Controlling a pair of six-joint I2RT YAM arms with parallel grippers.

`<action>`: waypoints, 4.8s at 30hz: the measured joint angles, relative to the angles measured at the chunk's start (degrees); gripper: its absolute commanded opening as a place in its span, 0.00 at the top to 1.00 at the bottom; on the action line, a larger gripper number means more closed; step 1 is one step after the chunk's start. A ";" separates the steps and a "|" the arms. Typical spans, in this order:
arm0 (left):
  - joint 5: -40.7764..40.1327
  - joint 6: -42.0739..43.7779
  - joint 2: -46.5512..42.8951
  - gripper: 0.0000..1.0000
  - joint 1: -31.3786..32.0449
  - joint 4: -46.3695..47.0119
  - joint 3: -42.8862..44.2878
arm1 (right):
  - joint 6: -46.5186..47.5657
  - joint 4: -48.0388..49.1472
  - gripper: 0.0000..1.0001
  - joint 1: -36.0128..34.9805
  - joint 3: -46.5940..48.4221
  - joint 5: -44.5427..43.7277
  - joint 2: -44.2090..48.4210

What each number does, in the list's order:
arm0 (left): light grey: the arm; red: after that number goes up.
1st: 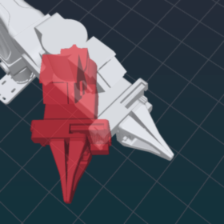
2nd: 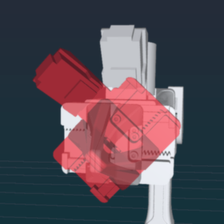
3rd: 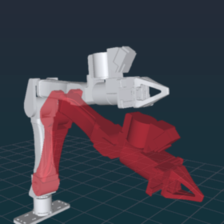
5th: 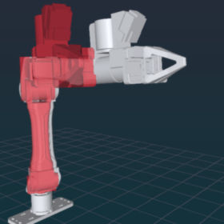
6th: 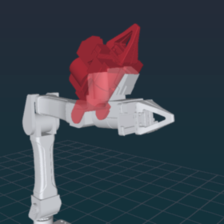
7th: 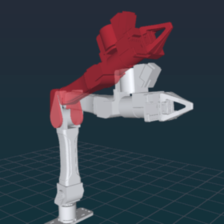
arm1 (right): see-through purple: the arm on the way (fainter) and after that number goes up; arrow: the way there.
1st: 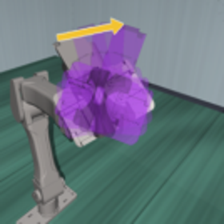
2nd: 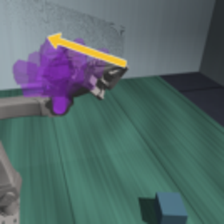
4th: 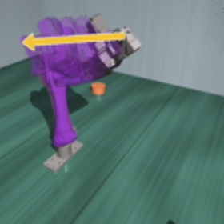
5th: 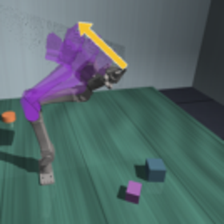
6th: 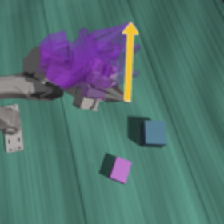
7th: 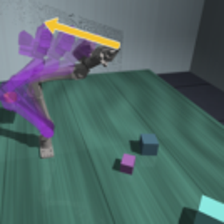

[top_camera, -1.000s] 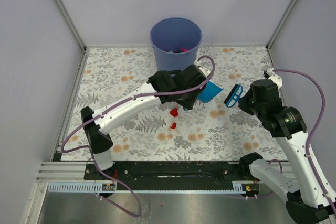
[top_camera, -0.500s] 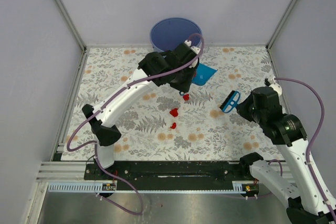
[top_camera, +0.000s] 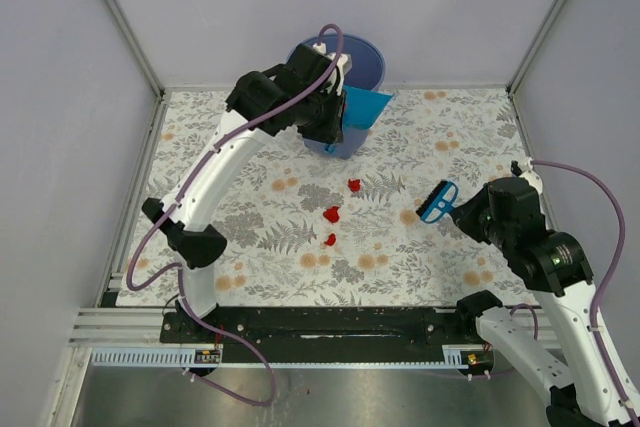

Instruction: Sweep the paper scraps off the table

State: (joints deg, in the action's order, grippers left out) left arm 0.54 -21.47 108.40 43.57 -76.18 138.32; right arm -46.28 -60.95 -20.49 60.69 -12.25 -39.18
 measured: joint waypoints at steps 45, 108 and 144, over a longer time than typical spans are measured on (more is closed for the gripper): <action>28.70 -26.18 5.31 1.00 -14.71 32.46 -1.14 | -6.05 -4.96 1.00 0.00 -1.81 7.41 3.04; 26.86 -21.33 -39.63 1.00 -20.55 26.51 -50.73 | -8.04 20.68 1.00 -16.98 -2.01 23.93 -34.86; 6.51 -7.17 -48.65 1.00 -10.60 7.28 -61.31 | -3.10 -12.26 1.00 -21.81 11.08 2.12 -24.63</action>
State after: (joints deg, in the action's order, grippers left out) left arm 7.05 -28.64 59.75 32.97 -68.90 77.01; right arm -49.39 -73.21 -42.30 71.77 -10.13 -63.81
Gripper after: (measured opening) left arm 0.267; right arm 0.171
